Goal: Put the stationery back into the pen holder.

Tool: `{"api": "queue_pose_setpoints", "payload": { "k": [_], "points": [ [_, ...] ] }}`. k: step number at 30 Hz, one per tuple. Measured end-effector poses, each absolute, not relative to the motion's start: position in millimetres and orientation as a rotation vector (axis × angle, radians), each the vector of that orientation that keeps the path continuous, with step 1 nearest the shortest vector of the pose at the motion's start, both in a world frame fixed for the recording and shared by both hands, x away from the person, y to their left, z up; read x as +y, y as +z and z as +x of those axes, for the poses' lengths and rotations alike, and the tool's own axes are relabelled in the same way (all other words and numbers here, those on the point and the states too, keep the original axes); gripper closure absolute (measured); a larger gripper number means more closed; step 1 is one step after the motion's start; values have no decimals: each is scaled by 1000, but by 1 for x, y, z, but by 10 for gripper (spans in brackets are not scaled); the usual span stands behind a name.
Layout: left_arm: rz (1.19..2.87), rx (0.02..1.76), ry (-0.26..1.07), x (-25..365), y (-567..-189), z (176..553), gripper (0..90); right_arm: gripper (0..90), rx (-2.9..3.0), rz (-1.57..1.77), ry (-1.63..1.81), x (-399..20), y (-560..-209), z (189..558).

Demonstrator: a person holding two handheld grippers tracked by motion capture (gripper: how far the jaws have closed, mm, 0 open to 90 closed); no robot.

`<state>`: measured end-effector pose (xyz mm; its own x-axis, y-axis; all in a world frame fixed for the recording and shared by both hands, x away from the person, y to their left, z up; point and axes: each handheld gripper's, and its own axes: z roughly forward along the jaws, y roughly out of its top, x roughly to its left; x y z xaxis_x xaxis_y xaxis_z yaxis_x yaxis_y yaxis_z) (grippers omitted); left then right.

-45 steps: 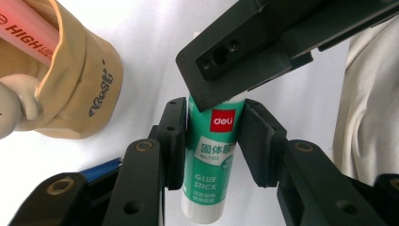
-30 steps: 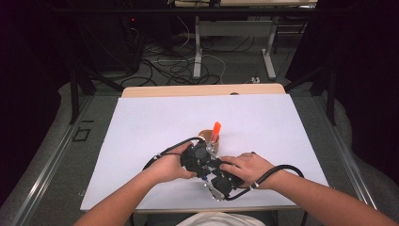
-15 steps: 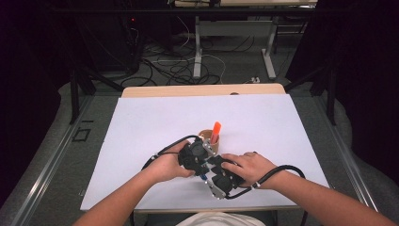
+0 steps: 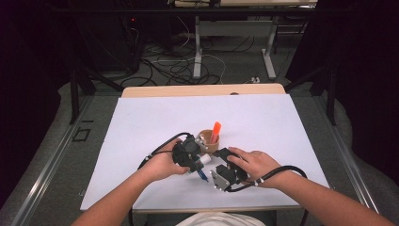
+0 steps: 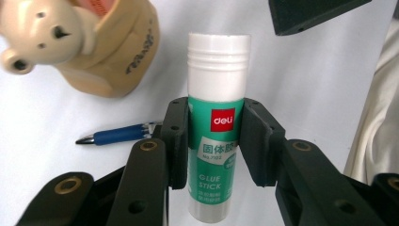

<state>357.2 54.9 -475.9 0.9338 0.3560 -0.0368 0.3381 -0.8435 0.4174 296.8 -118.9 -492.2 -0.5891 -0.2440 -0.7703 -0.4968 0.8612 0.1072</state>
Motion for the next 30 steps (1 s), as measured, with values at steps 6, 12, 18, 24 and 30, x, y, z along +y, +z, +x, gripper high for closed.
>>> {"api": "queue_pose_setpoints", "payload": {
  "k": [6,12,18,24,30],
  "points": [
    [2671,539,49,60,-476,362,653,427,2257,-420,406,-126,-498,306],
    [2668,578,35,64,-475,367,654,395,2288,-326,409,-135,-498,315],
    [2626,592,34,70,-471,370,653,346,2325,-183,441,-142,-498,321],
    [2597,609,57,77,-465,372,652,287,2359,-59,452,-149,-495,329],
    [2564,654,67,82,-457,376,652,235,2364,80,525,-158,-495,336]
  ]
}}
